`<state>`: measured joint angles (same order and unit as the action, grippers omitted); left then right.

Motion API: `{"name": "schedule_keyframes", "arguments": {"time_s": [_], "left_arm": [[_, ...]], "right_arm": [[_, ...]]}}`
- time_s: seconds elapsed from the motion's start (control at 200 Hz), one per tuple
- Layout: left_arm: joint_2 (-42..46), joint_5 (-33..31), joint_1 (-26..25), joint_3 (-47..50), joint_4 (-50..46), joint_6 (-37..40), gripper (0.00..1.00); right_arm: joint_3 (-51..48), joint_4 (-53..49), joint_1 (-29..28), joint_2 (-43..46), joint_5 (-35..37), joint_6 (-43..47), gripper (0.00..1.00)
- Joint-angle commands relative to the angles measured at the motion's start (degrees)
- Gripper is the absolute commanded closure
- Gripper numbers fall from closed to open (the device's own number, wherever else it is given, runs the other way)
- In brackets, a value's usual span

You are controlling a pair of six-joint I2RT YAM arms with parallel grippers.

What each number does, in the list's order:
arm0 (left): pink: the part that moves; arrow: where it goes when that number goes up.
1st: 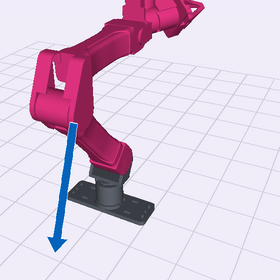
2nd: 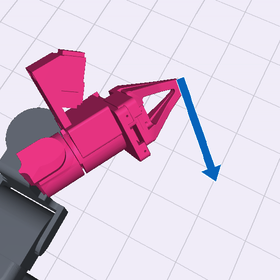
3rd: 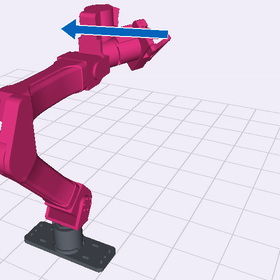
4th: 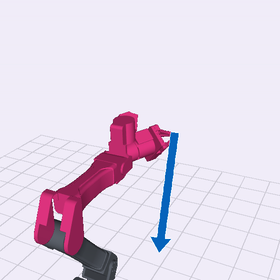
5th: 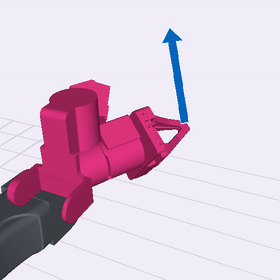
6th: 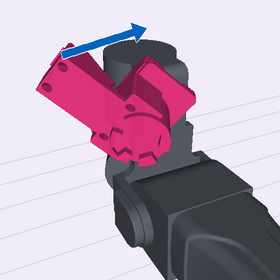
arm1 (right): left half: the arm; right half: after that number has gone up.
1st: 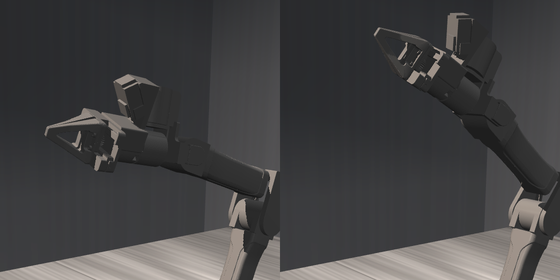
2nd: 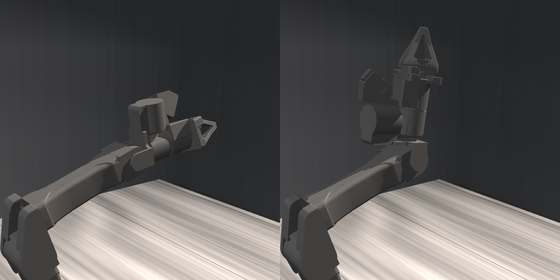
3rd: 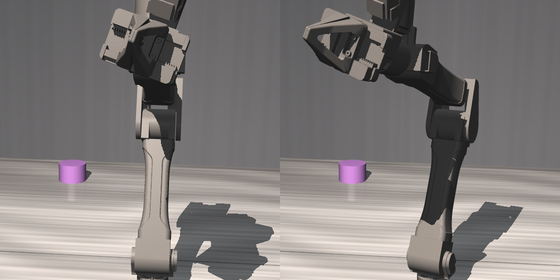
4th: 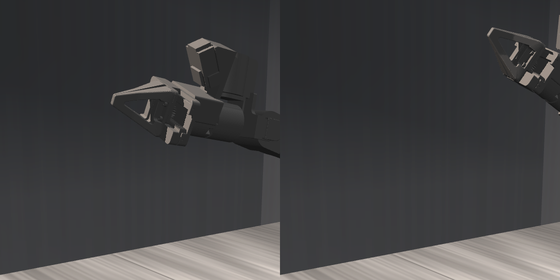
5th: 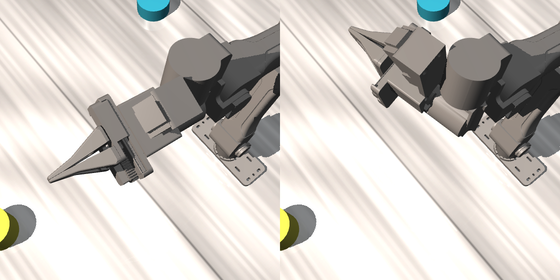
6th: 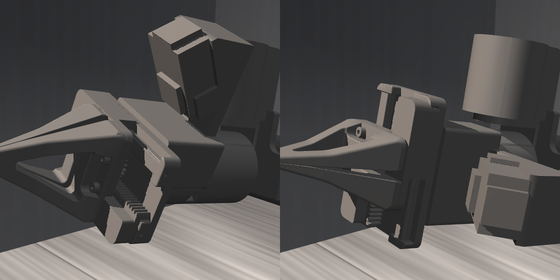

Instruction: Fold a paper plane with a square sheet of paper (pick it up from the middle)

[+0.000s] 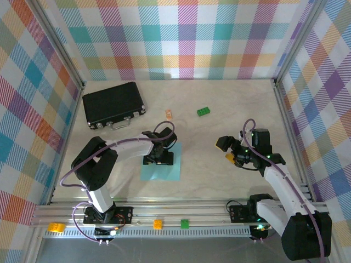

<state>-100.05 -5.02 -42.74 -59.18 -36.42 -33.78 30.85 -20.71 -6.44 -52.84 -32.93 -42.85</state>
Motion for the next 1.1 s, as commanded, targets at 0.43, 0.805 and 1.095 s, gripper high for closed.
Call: {"name": "schedule_keyframes", "arguments": {"time_s": [0.43,0.805,1.095], "left_arm": [[7.5,4.5,-0.5,3.4,8.3,-2.0,0.55],[10.9,14.1,-0.6,3.7,18.8,-6.8,0.66],[10.2,28.9,-0.5,8.3,46.4,-19.5,0.63]], "right_arm": [[0.3,-4.8,-0.3,1.9,6.7,-2.4,0.01],[1.3,-8.6,-0.3,3.8,11.6,-2.9,0.01],[0.4,-6.6,-0.3,7.2,10.6,-2.8,0.01]]}}
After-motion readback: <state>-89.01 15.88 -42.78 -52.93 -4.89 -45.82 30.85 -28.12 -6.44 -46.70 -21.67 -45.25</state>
